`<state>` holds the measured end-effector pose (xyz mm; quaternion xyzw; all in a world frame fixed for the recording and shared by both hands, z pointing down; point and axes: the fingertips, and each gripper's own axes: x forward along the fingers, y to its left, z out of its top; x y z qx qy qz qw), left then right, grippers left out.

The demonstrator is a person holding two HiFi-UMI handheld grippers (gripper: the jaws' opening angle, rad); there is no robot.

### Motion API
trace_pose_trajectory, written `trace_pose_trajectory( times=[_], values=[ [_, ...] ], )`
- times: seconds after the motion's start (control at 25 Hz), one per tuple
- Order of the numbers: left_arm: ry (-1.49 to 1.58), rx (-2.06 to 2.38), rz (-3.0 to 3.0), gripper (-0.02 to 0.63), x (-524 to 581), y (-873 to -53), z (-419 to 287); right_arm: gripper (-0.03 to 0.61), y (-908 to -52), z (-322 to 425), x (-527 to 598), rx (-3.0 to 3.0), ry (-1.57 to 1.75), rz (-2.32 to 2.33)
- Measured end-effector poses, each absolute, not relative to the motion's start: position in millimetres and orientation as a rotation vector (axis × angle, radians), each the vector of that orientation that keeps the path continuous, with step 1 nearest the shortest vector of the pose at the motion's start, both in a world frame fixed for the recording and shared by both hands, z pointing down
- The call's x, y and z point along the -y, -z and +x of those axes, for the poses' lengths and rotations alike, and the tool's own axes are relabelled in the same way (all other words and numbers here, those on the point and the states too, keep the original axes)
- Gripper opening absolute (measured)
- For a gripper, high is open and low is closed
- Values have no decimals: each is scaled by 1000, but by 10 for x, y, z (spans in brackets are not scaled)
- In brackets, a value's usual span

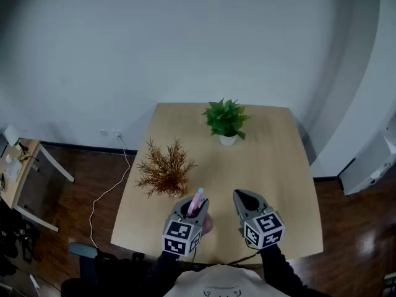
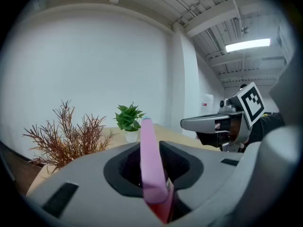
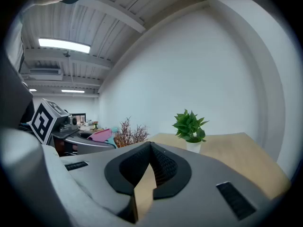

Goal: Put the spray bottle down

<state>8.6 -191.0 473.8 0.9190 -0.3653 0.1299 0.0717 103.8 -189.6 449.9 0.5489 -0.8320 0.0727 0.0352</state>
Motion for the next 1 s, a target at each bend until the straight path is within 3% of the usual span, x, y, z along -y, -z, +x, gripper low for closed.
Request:
trace_pose_trajectory(
  times=[0.44,1.0],
  values=[
    [-427,1193,2727,114,1977,-4829,-219,-11,-4503,851,1974,2578,-212,1639],
    [-537,1636,2588,114,2296,-5447,-1235,-11,-4621,677,2067,2591,-232,1590]
  ],
)
